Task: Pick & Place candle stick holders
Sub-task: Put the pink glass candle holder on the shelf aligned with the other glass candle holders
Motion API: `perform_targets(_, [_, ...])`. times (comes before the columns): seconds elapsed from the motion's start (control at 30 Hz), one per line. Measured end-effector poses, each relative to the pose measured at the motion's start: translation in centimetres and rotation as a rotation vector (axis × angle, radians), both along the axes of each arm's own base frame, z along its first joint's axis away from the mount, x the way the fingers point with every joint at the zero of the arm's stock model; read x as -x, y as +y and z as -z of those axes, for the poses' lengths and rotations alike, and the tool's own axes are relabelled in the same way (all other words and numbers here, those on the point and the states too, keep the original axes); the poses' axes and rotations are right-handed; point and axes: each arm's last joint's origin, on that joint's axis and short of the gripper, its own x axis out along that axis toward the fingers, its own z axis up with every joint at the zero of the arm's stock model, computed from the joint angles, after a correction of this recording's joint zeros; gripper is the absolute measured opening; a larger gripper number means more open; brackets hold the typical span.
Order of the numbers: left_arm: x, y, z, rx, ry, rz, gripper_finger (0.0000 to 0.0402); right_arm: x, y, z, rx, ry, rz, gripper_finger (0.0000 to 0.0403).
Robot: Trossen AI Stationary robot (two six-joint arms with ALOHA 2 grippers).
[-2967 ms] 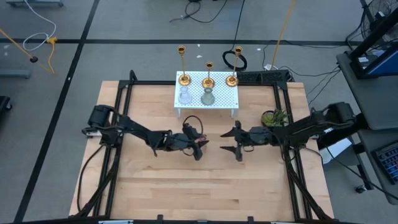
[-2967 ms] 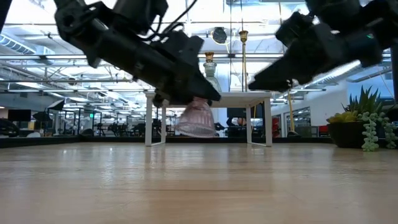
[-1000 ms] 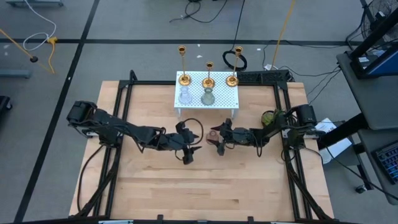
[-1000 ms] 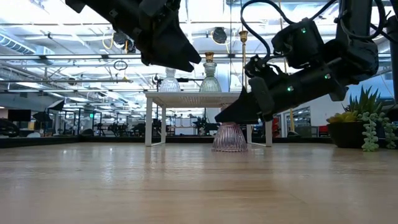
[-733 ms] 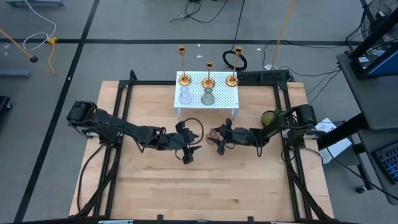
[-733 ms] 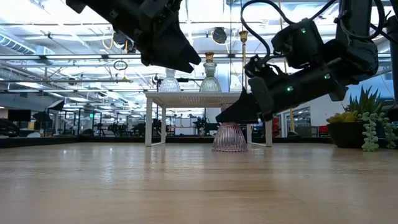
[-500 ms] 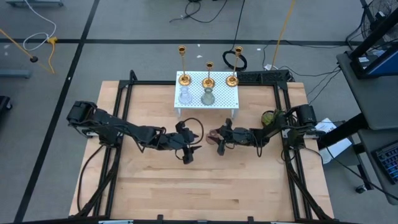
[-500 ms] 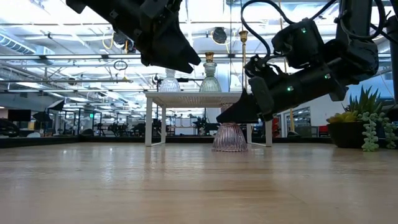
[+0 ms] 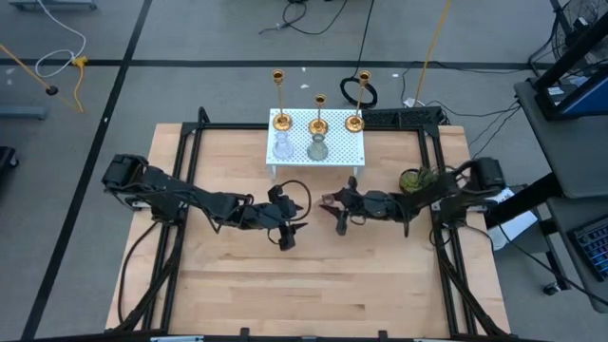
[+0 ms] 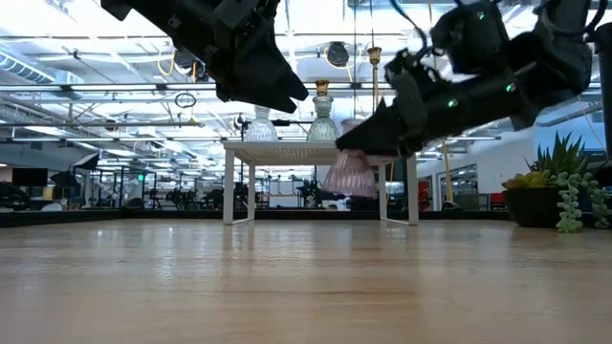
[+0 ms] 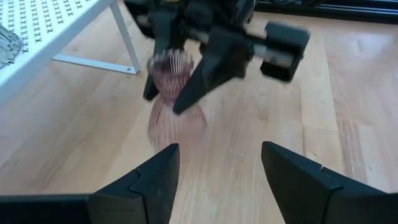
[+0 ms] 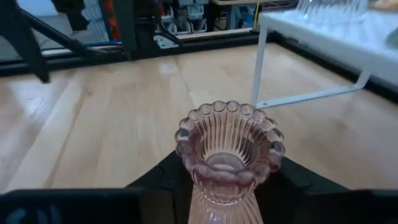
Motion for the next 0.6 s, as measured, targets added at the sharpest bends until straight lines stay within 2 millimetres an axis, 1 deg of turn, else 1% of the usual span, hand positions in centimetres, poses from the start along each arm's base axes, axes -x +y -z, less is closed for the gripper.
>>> perform_targets(0.1, [0.0, 0.0, 0.0, 0.0, 0.001, 0.0, 0.0234, 0.9, -0.1, -1.3, 0.033, 0.007, -0.002, 0.0123])
perform_targets(0.2, [0.0, 0.0, 0.0, -0.001, 0.002, 0.0, 0.0234, 1.9, -0.5, -3.2, 0.067, -0.019, 0.029, 0.0123])
perform_targets(0.43, [0.0, 0.0, 0.0, -0.002, 0.004, 0.001, 0.0234, 4.3, -2.0, -8.6, 0.231, -0.162, 0.183, 0.0133])
perform_targets(0.53, [0.0, 0.0, 0.0, -0.002, 0.002, 0.001, 0.0234, 5.4, -3.2, -10.0, 0.271, -0.193, 0.275, 0.0127])
perform_targets(0.6, [0.0, 0.0, 0.0, -0.002, 0.0, 0.001, 0.0234, 5.9, -4.1, -10.4, 0.279, -0.184, 0.331, 0.0125])
